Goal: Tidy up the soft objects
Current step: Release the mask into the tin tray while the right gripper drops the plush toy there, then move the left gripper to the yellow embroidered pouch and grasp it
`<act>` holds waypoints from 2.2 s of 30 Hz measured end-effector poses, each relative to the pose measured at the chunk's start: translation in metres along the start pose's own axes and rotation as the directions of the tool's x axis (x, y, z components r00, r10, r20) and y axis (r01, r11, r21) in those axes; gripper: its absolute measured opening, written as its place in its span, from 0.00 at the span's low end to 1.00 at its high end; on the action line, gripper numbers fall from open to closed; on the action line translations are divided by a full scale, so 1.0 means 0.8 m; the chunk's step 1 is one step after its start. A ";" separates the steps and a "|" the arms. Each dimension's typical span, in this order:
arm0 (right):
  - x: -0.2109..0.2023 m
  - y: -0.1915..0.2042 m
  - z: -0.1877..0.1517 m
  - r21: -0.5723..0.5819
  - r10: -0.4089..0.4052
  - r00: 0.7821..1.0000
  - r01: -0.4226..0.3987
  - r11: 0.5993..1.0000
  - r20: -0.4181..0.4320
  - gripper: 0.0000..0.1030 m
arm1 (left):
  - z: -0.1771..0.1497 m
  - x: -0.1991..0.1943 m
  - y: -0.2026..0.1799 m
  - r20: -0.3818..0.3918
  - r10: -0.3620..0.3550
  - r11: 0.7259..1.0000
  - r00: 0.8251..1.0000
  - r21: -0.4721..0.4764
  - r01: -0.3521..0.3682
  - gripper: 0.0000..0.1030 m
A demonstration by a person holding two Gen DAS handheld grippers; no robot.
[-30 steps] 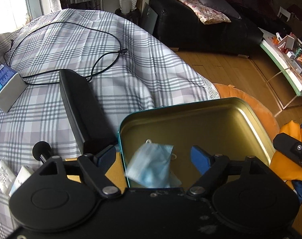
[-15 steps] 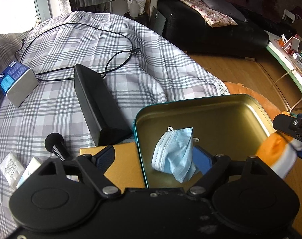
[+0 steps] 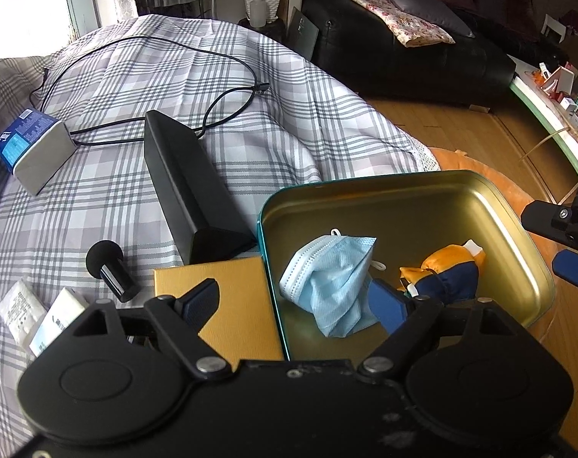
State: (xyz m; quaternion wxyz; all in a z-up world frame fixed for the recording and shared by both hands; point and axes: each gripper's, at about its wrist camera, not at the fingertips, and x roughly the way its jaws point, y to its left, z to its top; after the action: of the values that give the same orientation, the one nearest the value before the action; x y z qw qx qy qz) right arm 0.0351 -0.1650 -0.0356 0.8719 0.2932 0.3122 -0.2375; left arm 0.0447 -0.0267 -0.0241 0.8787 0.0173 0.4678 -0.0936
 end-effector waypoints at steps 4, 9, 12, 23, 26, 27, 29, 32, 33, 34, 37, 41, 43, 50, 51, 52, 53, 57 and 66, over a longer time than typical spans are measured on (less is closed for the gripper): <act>0.000 0.000 -0.001 0.002 -0.004 1.000 0.004 1.000 0.000 0.45 | -0.001 -0.004 0.001 0.003 0.001 1.000 1.000 -0.005 -0.001 0.83; -0.001 0.001 -0.002 -0.001 -0.010 1.000 0.010 1.000 0.007 0.45 | -0.003 -0.016 0.005 0.014 0.005 1.000 1.000 -0.015 -0.005 0.83; -0.003 0.002 -0.003 -0.011 -0.015 1.000 0.015 1.000 0.015 0.45 | -0.003 -0.030 0.012 0.030 0.010 1.000 0.999 -0.024 -0.010 0.83; -0.019 0.021 -0.012 -0.106 -0.053 0.993 0.064 0.992 0.102 0.45 | 0.000 -0.110 0.060 0.139 0.060 0.996 0.988 -0.076 -0.049 0.85; -0.022 0.029 -0.015 -0.143 -0.067 0.989 0.085 0.986 0.129 0.45 | 0.000 -0.136 0.080 0.167 0.082 0.993 0.982 -0.096 -0.067 0.86; -0.022 0.031 -0.016 -0.156 -0.070 0.988 0.092 0.984 0.139 0.45 | -0.001 -0.145 0.086 0.176 0.091 0.992 0.980 -0.104 -0.073 0.86; -0.024 0.037 -0.018 -0.179 -0.078 0.984 0.107 0.978 0.161 0.45 | -0.002 -0.162 0.099 0.191 0.108 0.989 0.976 -0.119 -0.086 0.87; -0.027 0.044 -0.022 -0.213 -0.084 0.978 0.124 0.969 0.189 0.45 | -0.004 -0.191 0.122 0.215 0.133 0.985 0.967 -0.139 -0.105 0.88; -0.028 0.046 -0.023 -0.223 -0.085 0.977 0.129 0.966 0.197 0.45 | -0.005 -0.200 0.129 0.222 0.143 0.983 0.965 -0.145 -0.112 0.88; -0.028 0.048 -0.024 -0.232 -0.085 0.975 0.132 0.964 0.204 0.45 | -0.006 -0.210 0.137 0.228 0.152 0.981 0.962 -0.150 -0.120 0.89; -0.029 0.050 -0.025 -0.245 -0.081 0.973 0.134 0.960 0.214 0.45 | -0.012 -0.237 0.157 0.246 0.188 0.975 0.951 -0.162 -0.151 0.89; -0.030 0.050 -0.026 -0.247 -0.079 0.974 0.133 0.960 0.214 0.45 | -0.023 -0.272 0.190 0.257 0.238 0.962 0.937 -0.193 -0.191 0.91; -0.031 0.051 -0.027 -0.252 -0.078 0.973 0.132 0.959 0.216 0.45 | -0.030 -0.286 0.208 0.257 0.266 0.953 0.929 -0.214 -0.213 0.92; -0.034 0.055 -0.029 -0.282 -0.067 0.973 0.130 0.951 0.221 0.45 | -0.068 -0.292 0.262 0.180 0.372 0.911 0.911 -0.259 -0.321 0.93; -0.035 0.055 -0.030 -0.287 -0.065 0.973 0.129 0.949 0.222 0.45 | -0.077 -0.287 0.268 0.155 0.378 0.906 0.913 -0.264 -0.330 0.93; -0.035 0.056 -0.030 -0.292 -0.064 0.973 0.129 0.948 0.223 0.45 | -0.085 -0.279 0.274 0.128 0.383 0.901 0.915 -0.267 -0.340 0.93; -0.036 0.057 -0.031 -0.297 -0.063 0.972 0.130 0.946 0.224 0.45 | -0.091 -0.270 0.277 0.101 0.389 0.897 0.916 -0.267 -0.351 0.93; -0.037 0.058 -0.032 -0.309 -0.060 0.972 0.130 0.942 0.226 0.45 | -0.119 -0.218 0.279 -0.016 0.379 0.897 0.925 -0.238 -0.372 0.93; -0.036 0.058 -0.030 -0.318 -0.044 0.975 0.112 0.941 0.216 0.45 | -0.186 -0.140 0.260 -0.209 0.354 0.904 0.912 -0.174 -0.391 0.92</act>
State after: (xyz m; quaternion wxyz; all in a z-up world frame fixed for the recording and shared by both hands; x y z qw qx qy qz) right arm 0.0327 -0.1092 -0.0144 0.9259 0.1052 0.2669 -0.2458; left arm -0.1006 0.2116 -0.0269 0.8334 0.0212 0.5371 0.1287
